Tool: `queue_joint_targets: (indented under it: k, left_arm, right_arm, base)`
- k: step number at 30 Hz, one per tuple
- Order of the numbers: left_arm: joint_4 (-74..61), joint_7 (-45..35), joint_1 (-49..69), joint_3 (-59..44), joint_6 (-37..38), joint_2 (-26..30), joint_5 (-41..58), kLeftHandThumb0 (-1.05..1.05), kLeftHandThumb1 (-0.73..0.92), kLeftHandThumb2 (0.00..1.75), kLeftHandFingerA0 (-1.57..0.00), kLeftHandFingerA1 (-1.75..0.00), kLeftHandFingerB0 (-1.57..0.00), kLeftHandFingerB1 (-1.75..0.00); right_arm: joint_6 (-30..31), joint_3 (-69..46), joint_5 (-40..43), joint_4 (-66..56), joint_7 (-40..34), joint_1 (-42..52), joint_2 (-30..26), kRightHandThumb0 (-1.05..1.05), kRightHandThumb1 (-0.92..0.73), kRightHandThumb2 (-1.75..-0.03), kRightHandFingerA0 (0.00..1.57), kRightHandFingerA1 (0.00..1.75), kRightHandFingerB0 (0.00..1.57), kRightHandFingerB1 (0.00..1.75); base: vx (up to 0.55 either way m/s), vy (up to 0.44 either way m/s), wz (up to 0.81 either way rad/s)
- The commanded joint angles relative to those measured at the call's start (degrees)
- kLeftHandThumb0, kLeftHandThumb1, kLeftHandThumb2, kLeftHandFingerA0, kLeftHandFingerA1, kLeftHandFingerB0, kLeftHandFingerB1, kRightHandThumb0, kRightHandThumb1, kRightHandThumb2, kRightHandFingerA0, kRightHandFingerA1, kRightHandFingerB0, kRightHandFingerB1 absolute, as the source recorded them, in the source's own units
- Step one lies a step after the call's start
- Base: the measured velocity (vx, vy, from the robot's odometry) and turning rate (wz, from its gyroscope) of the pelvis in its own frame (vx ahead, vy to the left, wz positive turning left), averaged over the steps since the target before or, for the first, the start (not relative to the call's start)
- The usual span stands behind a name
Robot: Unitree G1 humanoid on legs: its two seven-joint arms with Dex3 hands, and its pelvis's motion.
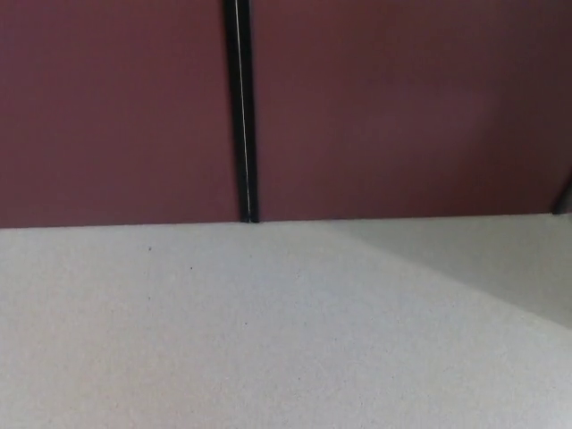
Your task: The robot walks towards the door handle and put its right hand on it and twist the handle
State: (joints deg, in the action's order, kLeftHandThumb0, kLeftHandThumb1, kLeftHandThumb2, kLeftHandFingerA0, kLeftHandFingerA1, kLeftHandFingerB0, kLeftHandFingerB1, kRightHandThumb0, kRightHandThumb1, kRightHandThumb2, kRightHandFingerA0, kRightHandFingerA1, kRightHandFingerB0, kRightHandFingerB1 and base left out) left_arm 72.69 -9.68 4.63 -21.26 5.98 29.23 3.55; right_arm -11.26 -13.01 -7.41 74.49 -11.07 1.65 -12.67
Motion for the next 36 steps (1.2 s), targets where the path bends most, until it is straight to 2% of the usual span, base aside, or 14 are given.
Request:
queue_joint_targets:
  k: [1,7,8,9,29,30,31,36]
  left_arm:
    - [0.7,-2.0,0.32,0.48,1.71,1.21,0.34,0.0,0.76,0.61,-0.44,-0.4,-0.33,-0.36]
    - [0.85,-2.0,0.42,0.8,1.97,1.57,0.25,-0.01,0.76,0.61,-0.45,-0.41,-0.34,-0.36]
    - [0.41,-2.56,0.79,1.01,2.43,1.69,0.18,-0.01,0.76,0.61,-0.45,-0.4,-0.34,-0.36]
    - [0.46,-2.72,0.72,1.2,2.45,1.81,0.06,-0.02,0.75,0.61,-0.45,-0.41,-0.34,-0.36]
    - [0.44,-4.11,0.4,3.12,2.23,2.5,-0.14,-0.05,0.75,0.61,-0.5,-0.44,-0.34,-0.36]
    - [0.4,-4.02,0.54,3.68,2.43,2.51,-0.63,-0.04,0.56,0.94,-0.44,-0.62,-0.22,-0.49]
    - [0.46,-3.94,0.47,3.9,2.49,2.55,-0.79,-0.04,0.56,0.94,-0.44,-0.62,-0.22,-0.5]
    - [0.73,-3.86,0.35,4.47,2.82,2.67,-0.62,-0.04,0.56,0.94,-0.45,-0.62,-0.22,-0.5]
  right_arm:
    - [-2.15,0.85,0.21,0.92,-2.35,0.24,0.53,-0.28,-0.49,-0.65,0.8,0.57,0.55,0.47]
    - [-2.19,1.11,0.89,1.32,-2.24,0.41,1.09,-0.29,-0.49,-0.65,0.78,0.56,0.56,0.47]
    - [-2.5,0.93,1.27,1.12,-1.79,0.58,1.32,-0.2,-0.56,-0.57,0.81,0.5,0.58,0.41]
    - [-2.41,0.94,1.36,1.12,-1.49,0.54,1.39,-0.29,-0.49,-0.66,0.78,0.57,0.55,0.47]
    - [-0.39,4.29,-0.01,2.07,-0.74,-0.13,0.72,-0.31,-0.5,-0.67,0.7,0.54,0.53,0.47]
    - [-0.82,4.6,-0.26,1.96,-0.64,0.12,0.88,-0.32,-0.5,-0.67,0.73,0.55,0.52,0.47]
    - [-0.84,4.66,-0.3,1.98,-0.52,0.14,0.91,-0.22,-0.57,-0.57,0.79,0.49,0.56,0.4]
    - [-0.43,4.94,-0.3,2.03,-0.67,0.01,0.95,-0.22,-0.57,-0.57,0.8,0.49,0.55,0.4]
  base:
    - [0.0,0.0,0.0]
    - [0.0,0.0,0.0]
    - [0.0,0.0,0.0]
    - [0.0,0.0,0.0]
    - [0.04,0.007,0.02]
    - [0.07,0.078,0.07]
    - [0.02,0.105,-0.01]
    - [0.2,0.163,0.12]
